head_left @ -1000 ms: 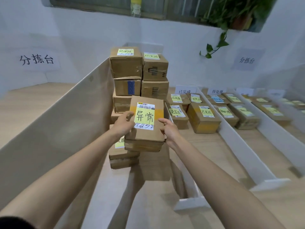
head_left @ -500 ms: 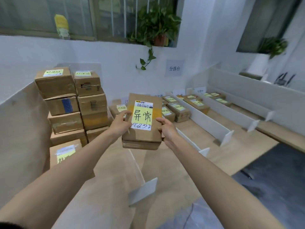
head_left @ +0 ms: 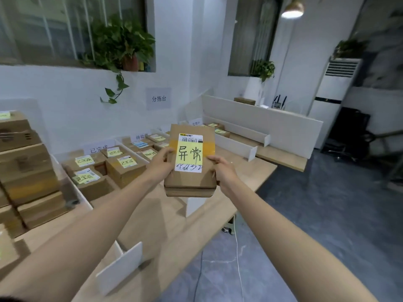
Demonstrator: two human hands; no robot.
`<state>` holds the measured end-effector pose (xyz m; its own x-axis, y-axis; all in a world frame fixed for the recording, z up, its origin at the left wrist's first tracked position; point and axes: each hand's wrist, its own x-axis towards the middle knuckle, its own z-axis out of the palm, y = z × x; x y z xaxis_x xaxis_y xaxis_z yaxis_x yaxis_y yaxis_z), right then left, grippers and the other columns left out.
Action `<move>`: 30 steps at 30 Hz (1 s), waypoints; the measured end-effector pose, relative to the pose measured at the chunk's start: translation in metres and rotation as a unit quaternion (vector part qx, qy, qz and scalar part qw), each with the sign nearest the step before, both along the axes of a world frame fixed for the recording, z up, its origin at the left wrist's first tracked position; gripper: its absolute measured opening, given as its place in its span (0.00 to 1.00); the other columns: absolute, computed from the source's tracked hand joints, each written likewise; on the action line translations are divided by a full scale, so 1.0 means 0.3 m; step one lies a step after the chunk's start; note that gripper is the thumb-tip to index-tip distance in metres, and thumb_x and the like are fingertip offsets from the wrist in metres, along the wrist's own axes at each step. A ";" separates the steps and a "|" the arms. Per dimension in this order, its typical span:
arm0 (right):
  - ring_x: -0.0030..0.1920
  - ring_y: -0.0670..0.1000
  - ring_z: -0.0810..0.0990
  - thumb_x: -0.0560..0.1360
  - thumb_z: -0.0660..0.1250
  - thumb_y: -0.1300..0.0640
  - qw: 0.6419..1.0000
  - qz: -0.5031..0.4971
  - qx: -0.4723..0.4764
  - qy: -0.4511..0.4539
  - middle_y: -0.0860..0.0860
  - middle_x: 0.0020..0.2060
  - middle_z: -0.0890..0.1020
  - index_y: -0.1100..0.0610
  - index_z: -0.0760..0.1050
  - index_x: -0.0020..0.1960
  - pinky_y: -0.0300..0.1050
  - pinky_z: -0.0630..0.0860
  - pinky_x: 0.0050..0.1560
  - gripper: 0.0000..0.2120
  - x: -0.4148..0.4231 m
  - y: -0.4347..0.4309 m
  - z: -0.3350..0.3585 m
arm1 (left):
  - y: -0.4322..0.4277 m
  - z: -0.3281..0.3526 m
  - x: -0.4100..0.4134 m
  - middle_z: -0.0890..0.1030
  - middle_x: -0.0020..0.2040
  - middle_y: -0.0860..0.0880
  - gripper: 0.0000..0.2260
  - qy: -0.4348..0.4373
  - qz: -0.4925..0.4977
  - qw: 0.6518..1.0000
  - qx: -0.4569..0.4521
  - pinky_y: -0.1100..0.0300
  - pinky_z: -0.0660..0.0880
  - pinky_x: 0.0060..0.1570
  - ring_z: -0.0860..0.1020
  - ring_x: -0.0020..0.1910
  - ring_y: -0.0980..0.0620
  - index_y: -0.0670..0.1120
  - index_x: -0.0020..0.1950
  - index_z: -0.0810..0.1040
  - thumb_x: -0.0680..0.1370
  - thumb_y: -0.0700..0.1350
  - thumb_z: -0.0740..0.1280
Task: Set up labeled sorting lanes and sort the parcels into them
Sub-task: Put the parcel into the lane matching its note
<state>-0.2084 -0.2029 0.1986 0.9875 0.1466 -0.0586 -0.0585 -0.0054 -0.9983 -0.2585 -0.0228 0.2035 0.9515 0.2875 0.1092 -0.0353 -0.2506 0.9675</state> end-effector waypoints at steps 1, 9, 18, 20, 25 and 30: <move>0.36 0.46 0.71 0.72 0.52 0.72 1.000 -0.010 0.002 -0.003 0.47 0.43 0.78 0.52 0.78 0.52 0.40 0.67 0.35 0.23 0.004 -0.037 0.001 | -0.035 0.004 0.011 0.79 0.58 0.48 0.13 -0.003 -0.011 1.000 0.004 0.52 0.77 0.51 0.78 0.56 0.47 0.56 0.58 0.72 0.77 0.42 0.67; 0.40 0.47 0.73 0.73 0.51 0.73 0.997 -0.071 0.004 -0.024 0.47 0.46 0.78 0.54 0.77 0.55 0.43 0.67 0.39 0.23 0.019 -0.296 0.025 | -0.278 0.023 0.102 0.78 0.55 0.51 0.15 -0.043 -0.073 0.996 -0.001 0.59 0.76 0.44 0.77 0.52 0.54 0.51 0.60 0.72 0.76 0.38 0.67; 0.48 0.47 0.75 0.73 0.51 0.73 0.993 -0.109 0.004 -0.039 0.51 0.57 0.79 0.53 0.77 0.54 0.39 0.70 0.38 0.23 0.050 -0.430 0.027 | -0.409 0.013 0.223 0.78 0.59 0.46 0.17 -0.034 -0.098 0.994 0.017 0.55 0.77 0.49 0.77 0.56 0.48 0.51 0.65 0.70 0.77 0.42 0.67; 0.47 0.47 0.75 0.74 0.51 0.73 0.992 -0.119 0.007 -0.043 0.51 0.55 0.79 0.55 0.77 0.54 0.37 0.70 0.37 0.22 0.062 -0.454 0.027 | -0.435 0.006 0.260 0.77 0.58 0.46 0.18 -0.036 -0.102 0.994 0.015 0.53 0.76 0.53 0.76 0.59 0.47 0.50 0.66 0.70 0.77 0.43 0.67; 0.31 0.50 0.75 0.74 0.50 0.73 0.989 -0.144 -0.017 -0.031 0.46 0.37 0.77 0.56 0.76 0.57 0.42 0.70 0.32 0.22 0.137 -0.527 0.025 | -0.499 -0.020 0.383 0.77 0.61 0.47 0.18 -0.040 -0.118 0.992 0.009 0.55 0.76 0.51 0.76 0.59 0.48 0.52 0.62 0.70 0.75 0.43 0.70; 0.32 0.49 0.76 0.74 0.50 0.74 0.988 -0.151 -0.017 -0.035 0.48 0.54 0.77 0.56 0.75 0.57 0.38 0.71 0.28 0.23 0.273 -0.581 0.025 | -0.559 -0.036 0.557 0.76 0.63 0.46 0.17 -0.040 -0.126 0.991 0.005 0.56 0.75 0.46 0.75 0.60 0.46 0.53 0.59 0.70 0.74 0.38 0.68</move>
<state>-0.1265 -0.3771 0.2060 0.9875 -0.1568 0.0123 0.0076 -0.0310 -0.9995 -0.0913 -0.1905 0.1926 0.9811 0.0408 0.1889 -0.1745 -0.2335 0.9566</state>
